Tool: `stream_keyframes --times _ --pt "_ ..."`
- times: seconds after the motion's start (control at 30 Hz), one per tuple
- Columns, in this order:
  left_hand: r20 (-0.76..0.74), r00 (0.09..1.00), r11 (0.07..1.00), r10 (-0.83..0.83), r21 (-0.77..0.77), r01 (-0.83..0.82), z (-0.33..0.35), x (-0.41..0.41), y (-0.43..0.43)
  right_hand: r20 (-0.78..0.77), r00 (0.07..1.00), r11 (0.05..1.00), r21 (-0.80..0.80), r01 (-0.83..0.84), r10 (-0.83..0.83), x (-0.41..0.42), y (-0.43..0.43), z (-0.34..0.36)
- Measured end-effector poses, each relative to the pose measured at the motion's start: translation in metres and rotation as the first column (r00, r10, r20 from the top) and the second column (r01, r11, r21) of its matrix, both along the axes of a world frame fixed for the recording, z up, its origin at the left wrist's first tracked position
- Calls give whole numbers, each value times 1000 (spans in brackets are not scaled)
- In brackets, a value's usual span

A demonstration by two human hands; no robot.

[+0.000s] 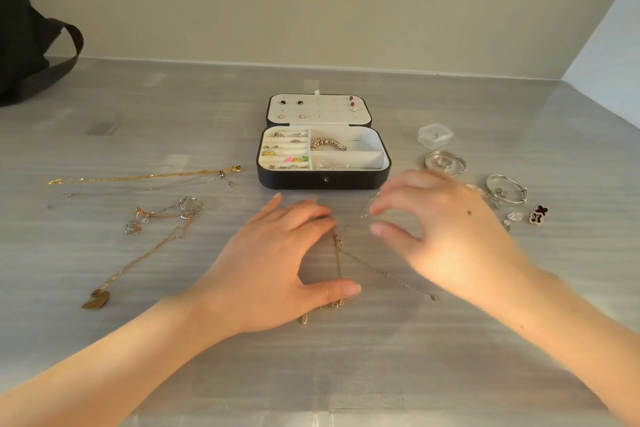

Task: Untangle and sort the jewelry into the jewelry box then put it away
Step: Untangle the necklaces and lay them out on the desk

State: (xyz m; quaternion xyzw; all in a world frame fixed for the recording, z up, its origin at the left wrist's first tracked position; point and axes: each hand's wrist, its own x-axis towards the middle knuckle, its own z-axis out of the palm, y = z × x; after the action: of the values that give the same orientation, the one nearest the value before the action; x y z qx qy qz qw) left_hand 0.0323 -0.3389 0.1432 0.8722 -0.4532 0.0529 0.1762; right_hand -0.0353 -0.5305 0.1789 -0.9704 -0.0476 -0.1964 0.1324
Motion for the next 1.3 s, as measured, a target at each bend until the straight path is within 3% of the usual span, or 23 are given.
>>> stream_keyframes --times 0.13,0.23,0.33,0.4,0.47,0.7,0.83,1.07,1.3 --pt "-137 990 998 -27 -52 20 1 10 5 -155 970 980 102 -172 187 -22 22 -1" --pt "-209 976 992 -56 -119 31 -1 17 7 -231 934 962 65 -266 274 -24 37 -10" --pt "-196 977 990 -89 -127 65 -5 20 9 -256 904 939 136 -316 341 -21 43 -16" --pt "-163 982 991 -98 -107 82 -7 21 9 -226 907 935 84 -345 355 -20 46 -19" --pt "-132 986 992 -98 -93 86 -7 20 10 -214 919 943 46 -329 331 -19 43 -21" --pt "-7 994 991 -106 -78 105 -8 20 12 -168 961 891 436 -129 221 -12 9 7" --pt "54 991 990 -126 -53 129 -3 12 11 -182 969 855 517 -53 170 -3 -12 19" --pt "12 988 982 -153 110 151 -5 -3 6 -247 965 848 527 61 83 2 -40 14" --pt "34 983 973 -182 149 175 -9 -2 8 -265 963 857 506 96 49 2 -57 4"
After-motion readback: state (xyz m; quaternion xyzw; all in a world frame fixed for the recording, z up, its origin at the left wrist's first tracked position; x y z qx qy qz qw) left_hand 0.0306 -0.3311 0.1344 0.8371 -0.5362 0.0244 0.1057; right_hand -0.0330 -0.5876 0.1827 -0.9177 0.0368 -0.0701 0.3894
